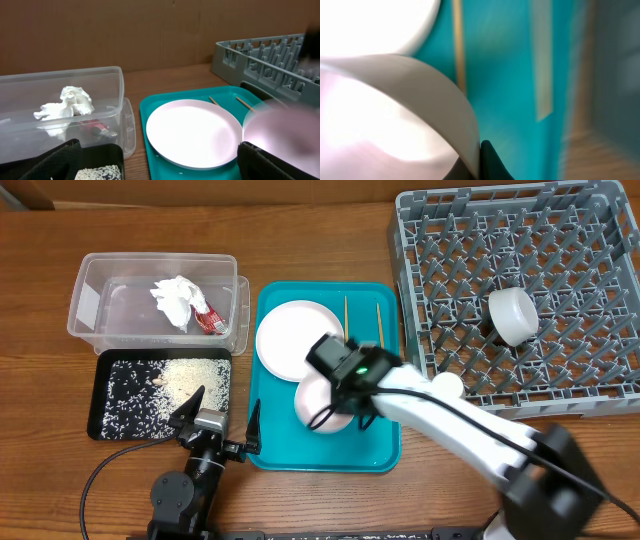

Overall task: Sort waste into correct bins and load items into the dishwasher
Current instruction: 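Move the right gripper back to the tray and grasp the pink bowl, then carry the pink bowl into the dish rack and release it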

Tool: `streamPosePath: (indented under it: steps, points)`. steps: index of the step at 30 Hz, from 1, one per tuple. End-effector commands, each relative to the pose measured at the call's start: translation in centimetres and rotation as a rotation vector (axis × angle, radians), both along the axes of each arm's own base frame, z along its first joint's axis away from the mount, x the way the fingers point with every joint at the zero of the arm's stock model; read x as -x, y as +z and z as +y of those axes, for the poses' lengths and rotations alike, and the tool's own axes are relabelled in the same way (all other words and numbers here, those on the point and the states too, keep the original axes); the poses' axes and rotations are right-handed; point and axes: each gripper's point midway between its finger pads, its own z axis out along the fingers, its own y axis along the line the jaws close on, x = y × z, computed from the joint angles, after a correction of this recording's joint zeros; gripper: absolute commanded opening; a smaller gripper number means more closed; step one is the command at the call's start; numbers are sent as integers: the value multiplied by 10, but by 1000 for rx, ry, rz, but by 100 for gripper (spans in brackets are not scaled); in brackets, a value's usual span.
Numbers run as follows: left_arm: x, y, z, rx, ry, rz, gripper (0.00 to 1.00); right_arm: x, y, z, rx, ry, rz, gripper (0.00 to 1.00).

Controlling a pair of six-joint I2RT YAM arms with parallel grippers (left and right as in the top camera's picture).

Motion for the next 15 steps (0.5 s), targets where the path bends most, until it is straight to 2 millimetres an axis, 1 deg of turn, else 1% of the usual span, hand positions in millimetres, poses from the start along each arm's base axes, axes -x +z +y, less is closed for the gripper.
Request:
streamPosePath:
  steps: [1,4,6,8,9,11,15]
  points:
    - [1,0,-1,-10,-9,-8,100,-60,109,-73,213,-172,-495,4]
    - [1,0,-1,-10,-9,-8,100,-74,168,-132,394,-355,-743,4]
    - [1,0,-1,-10,-8,-8,100,-77,196,-167,518,-478,-857,4]
    - [1,0,-1,-10,-9,-8,100,-76,213,-198,646,-559,-901,4]
    - [1,0,-1,-10,-9,-8,100,-76,218,-212,704,-594,-904,4]
    - [1,0,-1,-10,-9,-8,100,-76,219,-241,774,-655,-876,4]
    - [1,0,-1,-10,-9,-8,100,-77,204,-297,787,-795,-783,4]
